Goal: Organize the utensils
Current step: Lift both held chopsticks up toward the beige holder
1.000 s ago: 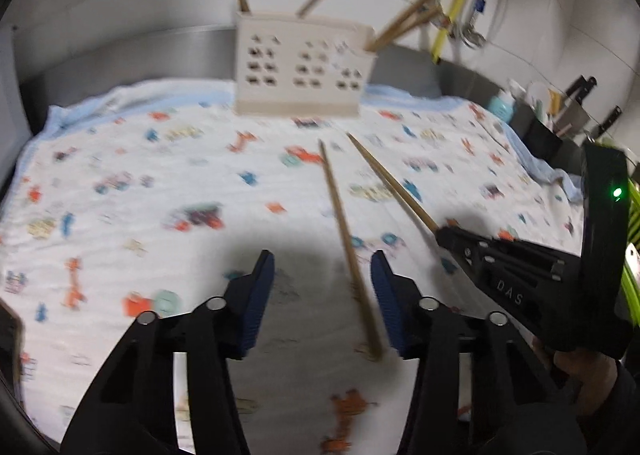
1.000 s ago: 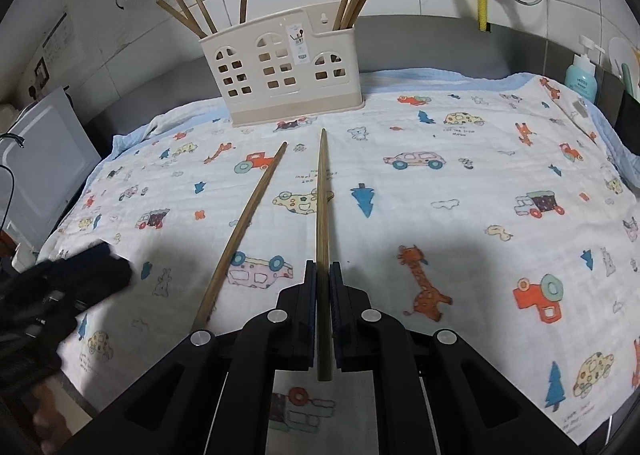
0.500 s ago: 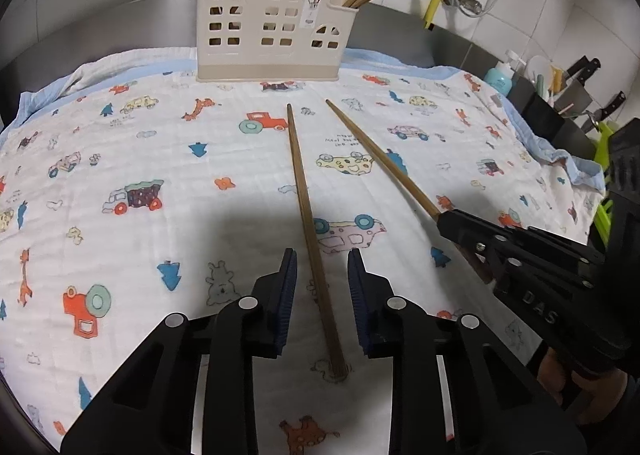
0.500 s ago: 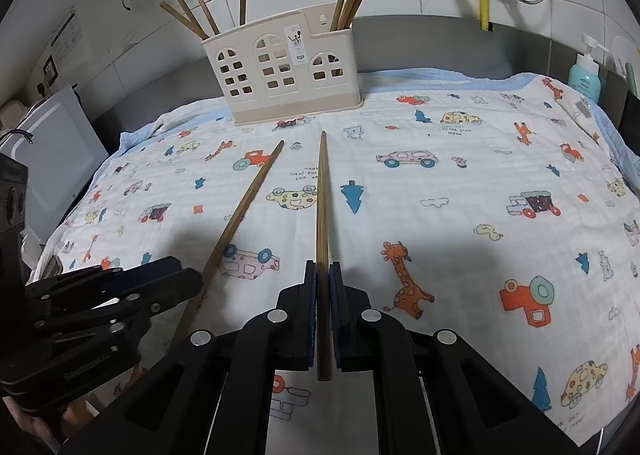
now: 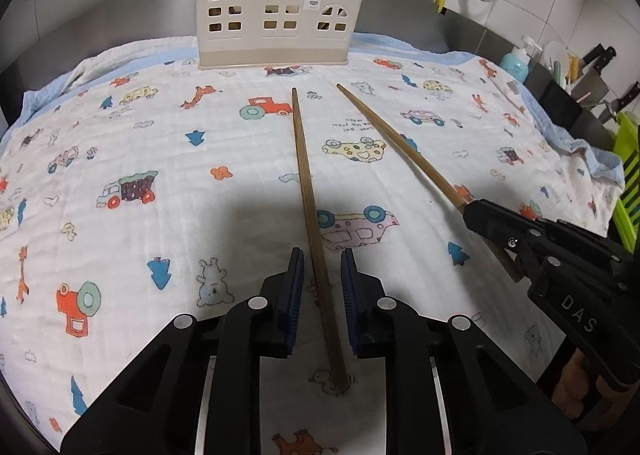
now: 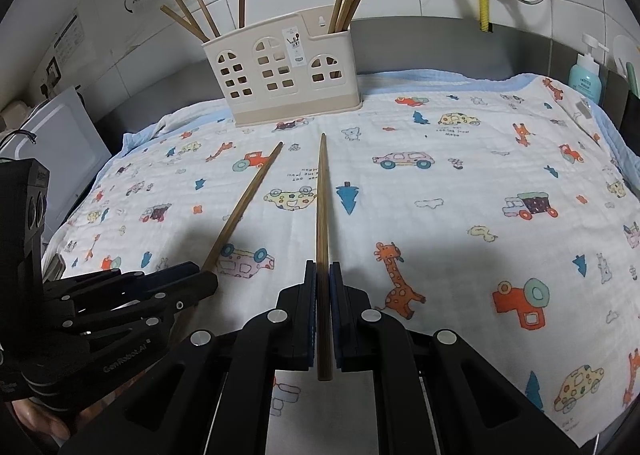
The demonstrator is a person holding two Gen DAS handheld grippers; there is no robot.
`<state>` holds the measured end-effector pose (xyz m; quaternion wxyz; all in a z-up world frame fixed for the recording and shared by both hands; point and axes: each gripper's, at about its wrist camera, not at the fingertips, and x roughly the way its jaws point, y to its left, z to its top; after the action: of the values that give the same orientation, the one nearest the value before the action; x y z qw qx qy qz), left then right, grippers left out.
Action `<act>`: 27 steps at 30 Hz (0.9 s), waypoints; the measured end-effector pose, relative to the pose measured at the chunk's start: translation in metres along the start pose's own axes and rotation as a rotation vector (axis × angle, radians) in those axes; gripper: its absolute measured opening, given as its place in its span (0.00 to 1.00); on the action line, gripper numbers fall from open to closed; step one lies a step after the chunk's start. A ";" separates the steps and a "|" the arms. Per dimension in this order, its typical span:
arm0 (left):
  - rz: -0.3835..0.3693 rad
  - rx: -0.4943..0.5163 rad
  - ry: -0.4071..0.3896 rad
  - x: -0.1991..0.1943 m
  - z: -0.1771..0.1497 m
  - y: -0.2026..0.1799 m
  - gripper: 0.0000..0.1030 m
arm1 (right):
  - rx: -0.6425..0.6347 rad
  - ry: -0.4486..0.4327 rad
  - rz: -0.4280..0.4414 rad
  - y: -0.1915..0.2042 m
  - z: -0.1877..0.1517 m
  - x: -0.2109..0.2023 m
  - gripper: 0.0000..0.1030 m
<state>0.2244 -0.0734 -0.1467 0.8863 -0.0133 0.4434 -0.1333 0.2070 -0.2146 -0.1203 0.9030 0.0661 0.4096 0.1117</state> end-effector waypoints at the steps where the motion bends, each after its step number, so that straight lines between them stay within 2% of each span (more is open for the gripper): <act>1: 0.008 0.003 0.001 0.000 0.000 -0.001 0.15 | 0.001 0.001 0.001 0.000 0.000 0.000 0.06; 7: 0.045 0.003 0.017 0.001 0.003 -0.001 0.07 | -0.001 0.002 0.000 -0.001 0.001 -0.002 0.06; 15: 0.041 0.007 0.017 -0.004 0.002 0.000 0.06 | -0.011 -0.010 -0.003 -0.002 0.002 -0.010 0.06; 27: 0.001 0.002 -0.093 -0.049 0.019 0.008 0.06 | -0.039 -0.079 -0.005 0.003 0.021 -0.038 0.06</act>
<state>0.2133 -0.0553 -0.0977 0.9060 -0.0184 0.4015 -0.1327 0.1981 -0.2217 -0.0785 0.9198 0.0517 0.3718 0.1147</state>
